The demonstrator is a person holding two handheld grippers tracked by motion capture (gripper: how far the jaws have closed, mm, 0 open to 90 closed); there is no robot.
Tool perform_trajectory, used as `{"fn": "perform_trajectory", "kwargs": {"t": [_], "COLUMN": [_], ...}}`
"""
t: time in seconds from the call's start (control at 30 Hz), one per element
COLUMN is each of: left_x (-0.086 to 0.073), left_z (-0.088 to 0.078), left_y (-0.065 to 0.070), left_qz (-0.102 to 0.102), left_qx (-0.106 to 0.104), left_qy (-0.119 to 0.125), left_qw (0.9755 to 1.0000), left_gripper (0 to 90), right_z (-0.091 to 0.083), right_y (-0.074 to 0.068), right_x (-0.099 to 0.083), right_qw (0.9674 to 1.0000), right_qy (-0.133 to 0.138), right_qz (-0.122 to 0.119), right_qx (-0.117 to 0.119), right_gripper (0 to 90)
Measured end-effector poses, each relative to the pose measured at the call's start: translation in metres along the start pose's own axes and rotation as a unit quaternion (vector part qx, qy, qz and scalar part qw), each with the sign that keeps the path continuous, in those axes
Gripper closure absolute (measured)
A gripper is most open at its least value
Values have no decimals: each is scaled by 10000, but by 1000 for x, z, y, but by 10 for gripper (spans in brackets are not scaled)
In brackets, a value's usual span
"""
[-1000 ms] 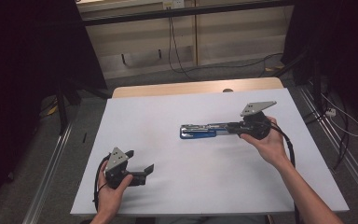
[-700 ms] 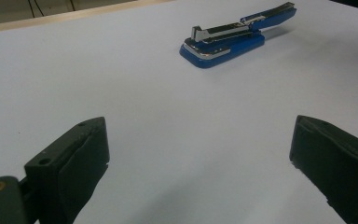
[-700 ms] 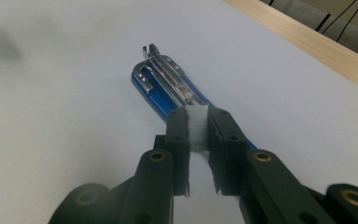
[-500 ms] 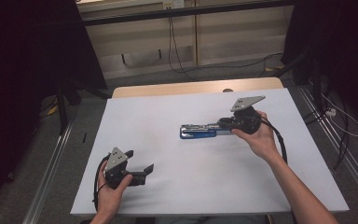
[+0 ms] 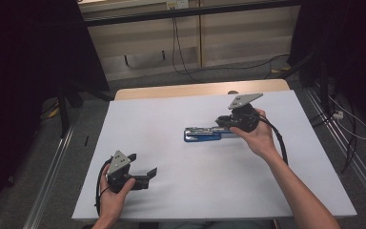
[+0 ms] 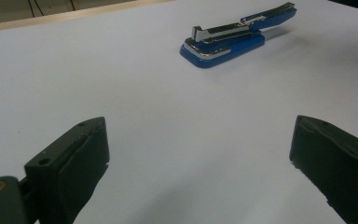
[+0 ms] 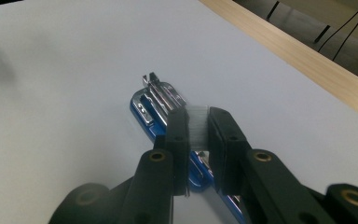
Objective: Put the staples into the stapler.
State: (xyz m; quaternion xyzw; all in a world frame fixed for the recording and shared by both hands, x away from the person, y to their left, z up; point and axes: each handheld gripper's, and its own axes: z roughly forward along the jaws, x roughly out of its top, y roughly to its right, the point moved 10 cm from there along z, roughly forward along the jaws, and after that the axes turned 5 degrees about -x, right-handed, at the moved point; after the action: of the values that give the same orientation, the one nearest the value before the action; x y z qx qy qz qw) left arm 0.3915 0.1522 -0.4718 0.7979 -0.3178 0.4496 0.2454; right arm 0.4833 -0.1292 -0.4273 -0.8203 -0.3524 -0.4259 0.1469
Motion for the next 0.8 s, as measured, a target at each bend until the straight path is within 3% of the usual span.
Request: {"fn": "perform_trajectory", "kwargs": {"t": [0.37, 0.8], "left_x": [1, 0], "left_z": [-1, -1], "left_y": [0, -1], "left_qz": [16, 11], "left_qx": [-1, -2], "left_qy": [17, 8], "left_qw": [10000, 10000], "left_gripper": [48, 48], "right_z": [12, 31], "right_y": [-3, -5], "right_x": [16, 24], "right_qw": [9999, 9999], "right_qy": [102, -26], "right_qz": [-87, -57], "right_qx": [39, 140], "right_gripper": [793, 793]}}
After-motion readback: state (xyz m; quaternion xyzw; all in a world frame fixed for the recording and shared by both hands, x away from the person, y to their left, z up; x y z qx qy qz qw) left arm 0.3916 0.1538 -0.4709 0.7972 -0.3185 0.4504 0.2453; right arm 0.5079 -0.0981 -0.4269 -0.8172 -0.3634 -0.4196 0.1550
